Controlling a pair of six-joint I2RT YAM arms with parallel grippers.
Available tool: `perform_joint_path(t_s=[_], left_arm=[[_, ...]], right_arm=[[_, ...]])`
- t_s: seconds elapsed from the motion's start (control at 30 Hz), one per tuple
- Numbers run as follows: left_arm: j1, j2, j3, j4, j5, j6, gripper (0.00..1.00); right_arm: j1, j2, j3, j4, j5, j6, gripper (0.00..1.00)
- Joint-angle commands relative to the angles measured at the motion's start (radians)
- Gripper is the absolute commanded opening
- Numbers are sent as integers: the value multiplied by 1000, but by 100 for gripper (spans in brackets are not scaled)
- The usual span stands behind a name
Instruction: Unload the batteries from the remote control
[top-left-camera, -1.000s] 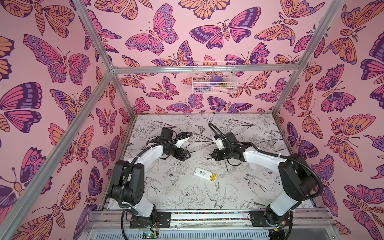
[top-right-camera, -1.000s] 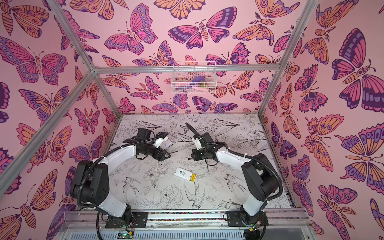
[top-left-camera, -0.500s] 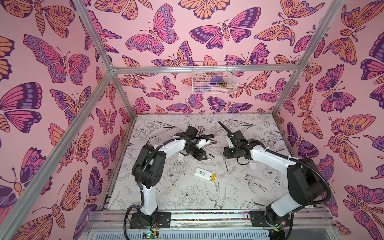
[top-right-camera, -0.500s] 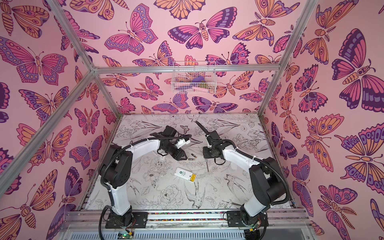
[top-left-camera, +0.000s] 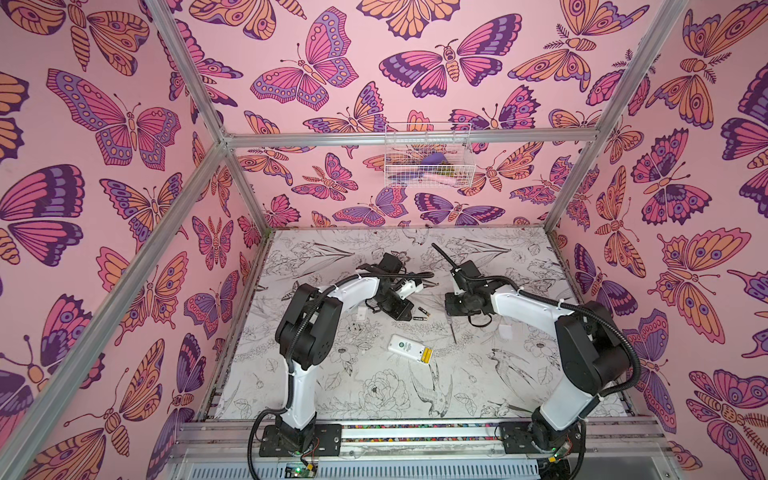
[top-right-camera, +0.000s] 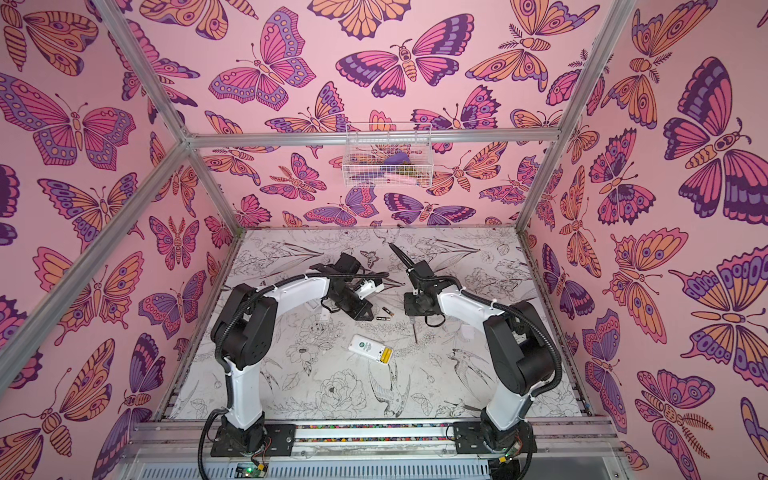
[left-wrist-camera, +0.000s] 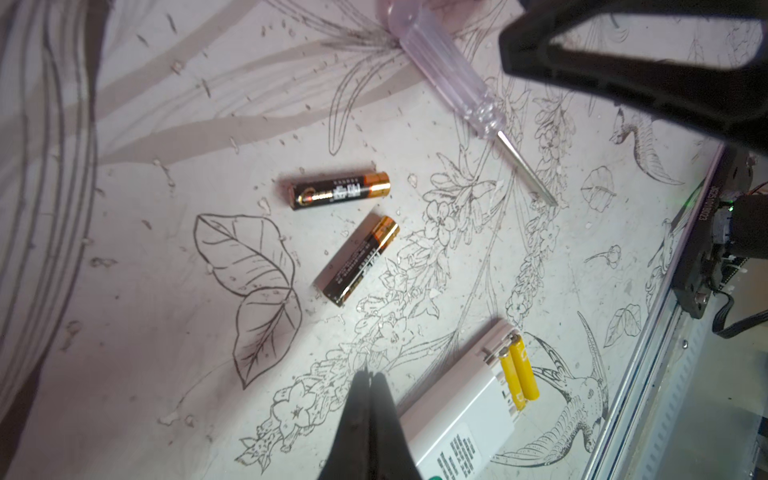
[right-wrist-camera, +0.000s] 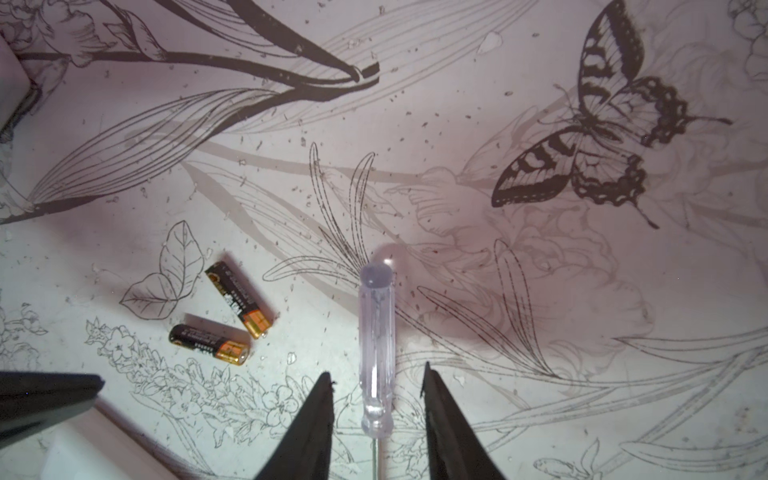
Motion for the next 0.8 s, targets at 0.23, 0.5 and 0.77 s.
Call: perform_joint_path(t_s=[0.23, 0.5, 0.77], left_arm=[[-7, -31, -74, -38, -36, 12, 0], [-7, -47, -109, -38, -53, 8, 0], [-5, -80, -142, -24, -70, 9, 0]], right_arm=[[-2, 83, 69, -28, 30, 20, 38], [-1, 119, 87, -26, 27, 20, 38], [-2, 138, 80, -9, 24, 29, 37]])
